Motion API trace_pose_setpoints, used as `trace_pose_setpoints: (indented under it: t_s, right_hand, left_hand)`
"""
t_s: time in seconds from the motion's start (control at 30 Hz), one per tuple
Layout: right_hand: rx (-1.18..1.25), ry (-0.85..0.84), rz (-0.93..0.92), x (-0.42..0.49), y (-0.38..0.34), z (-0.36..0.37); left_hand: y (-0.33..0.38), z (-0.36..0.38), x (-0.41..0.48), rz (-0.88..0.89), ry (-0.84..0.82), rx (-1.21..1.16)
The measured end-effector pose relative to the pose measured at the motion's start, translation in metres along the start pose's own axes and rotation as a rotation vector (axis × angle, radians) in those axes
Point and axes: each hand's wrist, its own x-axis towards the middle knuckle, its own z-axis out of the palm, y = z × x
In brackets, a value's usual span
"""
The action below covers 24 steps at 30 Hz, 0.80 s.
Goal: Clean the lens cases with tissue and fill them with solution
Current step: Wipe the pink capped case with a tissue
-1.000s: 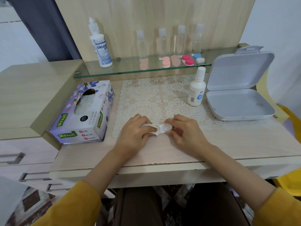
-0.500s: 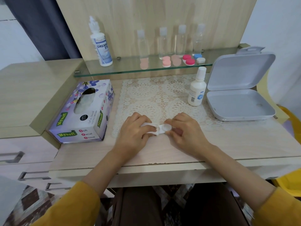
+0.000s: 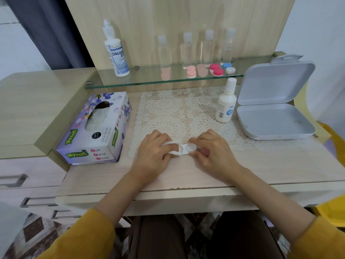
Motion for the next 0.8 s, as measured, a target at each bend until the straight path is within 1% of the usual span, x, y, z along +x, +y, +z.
trace_pose_setpoints:
  t_s: [0.13,0.3,0.33,0.43,0.47,0.6,0.73,0.8]
  right_hand:
    - [0.008,0.002,0.025,0.000,0.003,0.001]
    - [0.020,0.068,0.064,-0.002,0.003,0.001]
    - [0.029,0.085,0.079,-0.002,0.003,0.001]
    - [0.059,0.140,0.110,0.000,0.001,-0.001]
    - [0.063,0.155,0.112,0.000,0.000,-0.002]
    - [0.076,0.182,0.097,0.007,-0.004,-0.009]
    - [0.120,0.208,0.045,0.011,-0.010,-0.015]
    - [0.147,0.215,0.027,0.009,-0.014,-0.016]
  left_hand:
    - [0.000,-0.001,-0.003,-0.034,0.062,-0.080]
    - [0.010,-0.015,0.002,-0.197,0.116,-0.241]
    - [0.016,-0.022,0.004,-0.264,0.103,-0.303]
    - [0.031,-0.036,0.012,-0.539,0.049,-0.529]
    - [0.033,-0.039,0.015,-0.602,0.031,-0.584]
    - [0.034,-0.043,0.022,-0.705,-0.030,-0.764]
    - [0.032,-0.043,0.027,-0.792,-0.136,-0.940]
    - [0.034,-0.045,0.030,-0.839,-0.144,-1.052]
